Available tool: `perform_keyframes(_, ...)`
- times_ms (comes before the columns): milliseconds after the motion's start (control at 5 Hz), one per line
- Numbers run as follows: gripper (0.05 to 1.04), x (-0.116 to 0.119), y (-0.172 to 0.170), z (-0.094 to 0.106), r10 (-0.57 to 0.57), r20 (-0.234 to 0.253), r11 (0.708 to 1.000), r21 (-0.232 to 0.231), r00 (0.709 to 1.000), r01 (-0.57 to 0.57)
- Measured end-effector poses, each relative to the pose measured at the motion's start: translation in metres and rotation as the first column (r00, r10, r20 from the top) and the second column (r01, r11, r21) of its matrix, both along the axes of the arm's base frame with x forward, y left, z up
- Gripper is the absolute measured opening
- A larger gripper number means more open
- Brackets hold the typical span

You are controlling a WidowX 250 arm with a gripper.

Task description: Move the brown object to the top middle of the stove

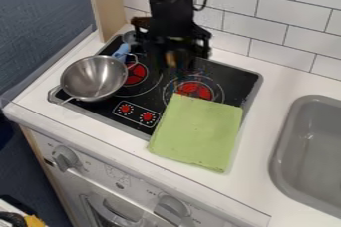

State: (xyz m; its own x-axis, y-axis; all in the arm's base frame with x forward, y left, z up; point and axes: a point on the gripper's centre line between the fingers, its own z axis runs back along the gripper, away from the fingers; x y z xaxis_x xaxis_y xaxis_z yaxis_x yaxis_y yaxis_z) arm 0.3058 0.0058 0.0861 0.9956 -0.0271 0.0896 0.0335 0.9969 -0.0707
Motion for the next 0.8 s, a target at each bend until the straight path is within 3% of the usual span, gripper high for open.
perform_keyframes(200,0.512,0.036,0.025,-0.030,0.039,-0.045,0.999,-0.006,0.998,-0.039)
perform_keyframes(400,0.512,0.054,0.032,-0.051,0.018,-0.063,1.000,-0.009,0.998,-0.018)
perform_keyframes(600,0.563,0.056,0.022,-0.057,-0.053,-0.050,0.998,-0.018,0.997,0.053)
perform_keyframes(800,0.859,0.050,0.012,-0.062,-0.091,-0.069,0.996,-0.010,0.993,0.091)
